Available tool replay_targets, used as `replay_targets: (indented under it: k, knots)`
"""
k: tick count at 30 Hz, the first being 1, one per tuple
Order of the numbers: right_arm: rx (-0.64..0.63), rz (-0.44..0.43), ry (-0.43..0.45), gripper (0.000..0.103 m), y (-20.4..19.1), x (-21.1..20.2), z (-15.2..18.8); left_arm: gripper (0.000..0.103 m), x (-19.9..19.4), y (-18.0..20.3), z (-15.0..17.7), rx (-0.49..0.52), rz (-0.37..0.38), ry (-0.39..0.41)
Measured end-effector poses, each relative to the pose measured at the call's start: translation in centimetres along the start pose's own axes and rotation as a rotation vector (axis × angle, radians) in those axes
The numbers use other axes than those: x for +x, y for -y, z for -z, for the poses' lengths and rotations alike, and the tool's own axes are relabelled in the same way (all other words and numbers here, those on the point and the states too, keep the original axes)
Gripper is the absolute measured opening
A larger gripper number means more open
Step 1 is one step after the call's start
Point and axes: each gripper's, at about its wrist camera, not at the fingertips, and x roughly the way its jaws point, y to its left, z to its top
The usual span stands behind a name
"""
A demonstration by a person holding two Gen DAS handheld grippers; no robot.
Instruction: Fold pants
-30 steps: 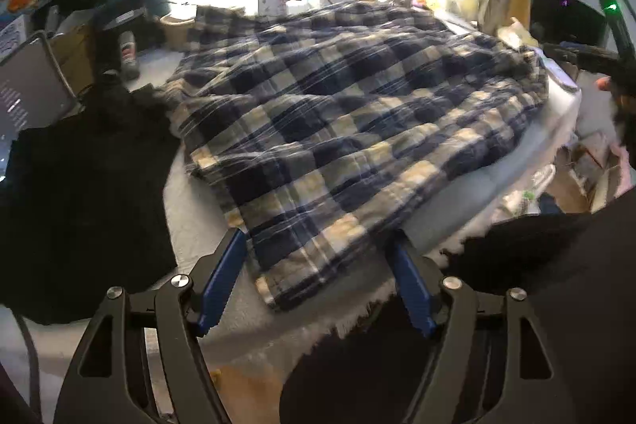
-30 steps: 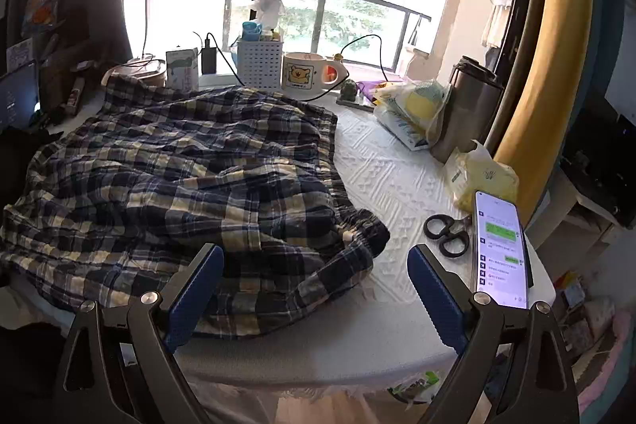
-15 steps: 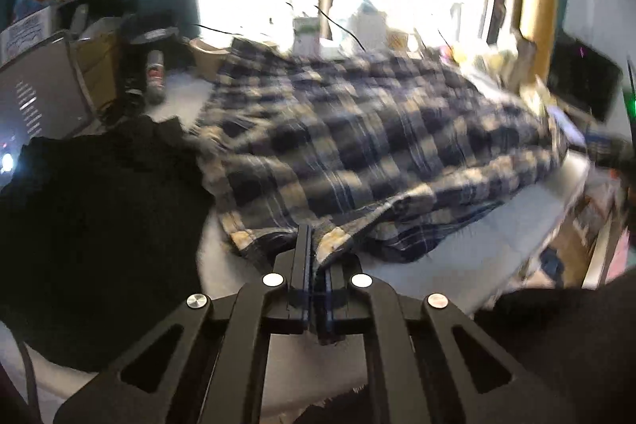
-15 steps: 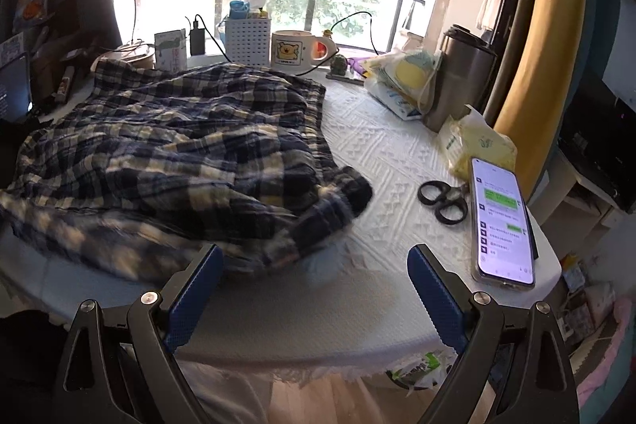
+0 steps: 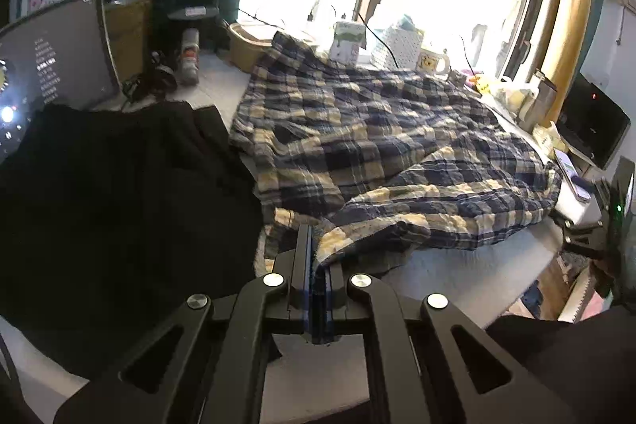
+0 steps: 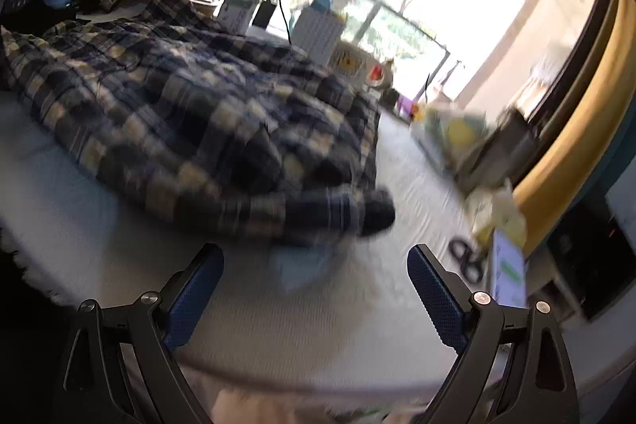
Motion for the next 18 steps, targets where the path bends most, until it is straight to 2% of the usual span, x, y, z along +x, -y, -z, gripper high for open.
replay_targets:
  k: [3, 5, 9, 11, 14, 18]
  knots:
    - [-0.037, 0.001, 0.039, 0.092, -0.4, 0.4, -0.4, 0.004, 0.7, 0.2, 0.5, -0.007, 0.035, -0.027]
    - [-0.052, -0.021, 0.026, 0.076, -0.8, 1.2, -0.5, 0.004, 1.4, 0.4, 0.8, -0.016, 0.052, -0.051]
    - [-0.040, -0.056, 0.025, 0.065, -1.0, 2.1, -0.9, 0.004, 2.2, 0.9, 1.3, -0.007, 0.053, -0.076]
    - [-0.022, -0.095, 0.024, 0.051, -0.9, 2.5, -1.0, 0.004, 2.5, 1.0, 1.2, -0.006, 0.052, -0.081]
    - [0.003, -0.167, 0.014, 0.016, -1.0, 2.8, -1.1, 0.004, 2.3, 1.1, 0.7, -0.001, 0.054, -0.068]
    - [0.036, -0.217, 0.021, 0.006, -0.2, 2.2, -1.5, 0.004, 1.0, 1.4, -0.3, 0.010, 0.091, -0.013]
